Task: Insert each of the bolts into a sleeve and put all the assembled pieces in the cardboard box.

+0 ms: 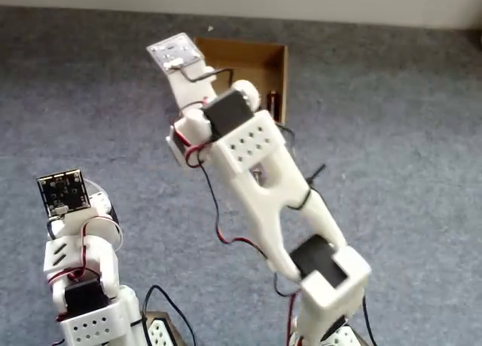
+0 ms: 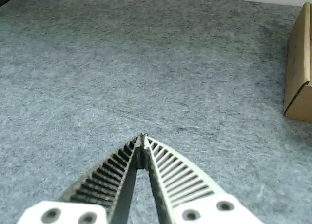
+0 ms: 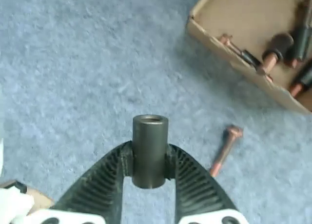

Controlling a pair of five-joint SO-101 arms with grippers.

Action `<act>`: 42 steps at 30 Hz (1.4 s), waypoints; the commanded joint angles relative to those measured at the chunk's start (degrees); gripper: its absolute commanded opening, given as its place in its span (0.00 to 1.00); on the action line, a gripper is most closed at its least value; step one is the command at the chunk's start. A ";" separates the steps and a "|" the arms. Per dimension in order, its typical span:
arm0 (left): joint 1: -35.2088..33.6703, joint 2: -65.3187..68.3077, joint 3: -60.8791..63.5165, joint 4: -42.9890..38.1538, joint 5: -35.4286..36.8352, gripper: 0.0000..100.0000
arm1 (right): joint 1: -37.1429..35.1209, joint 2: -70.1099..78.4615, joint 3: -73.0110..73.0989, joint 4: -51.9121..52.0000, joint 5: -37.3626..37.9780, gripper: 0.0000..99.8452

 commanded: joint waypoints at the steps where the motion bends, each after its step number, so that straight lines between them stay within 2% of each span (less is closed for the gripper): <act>1: -0.22 -0.57 -0.75 -1.41 0.62 0.01 | 2.24 -14.37 11.30 0.31 -0.62 0.00; 10: 3.21 -0.48 -0.92 -1.05 0.44 0.01 | 9.71 -42.86 46.46 -12.26 -0.35 0.00; 15: 4.88 -0.48 -0.66 -1.05 0.26 0.01 | 16.48 -55.96 63.08 -20.09 -0.44 0.00; 19: 7.08 -0.40 -0.57 -0.88 -2.64 0.01 | 22.20 -64.48 74.42 -26.95 -0.53 0.00; 28: 11.47 -0.40 -4.53 6.33 -5.63 0.01 | 29.93 -85.14 97.36 -38.99 -0.62 0.00; 35: 15.34 -0.31 -9.10 9.41 -8.70 0.04 | 32.04 -98.15 113.98 -46.90 -0.70 0.00; 42: 17.80 -0.31 -19.21 17.23 -13.98 0.04 | 33.54 -109.67 124.44 -49.63 -6.59 0.00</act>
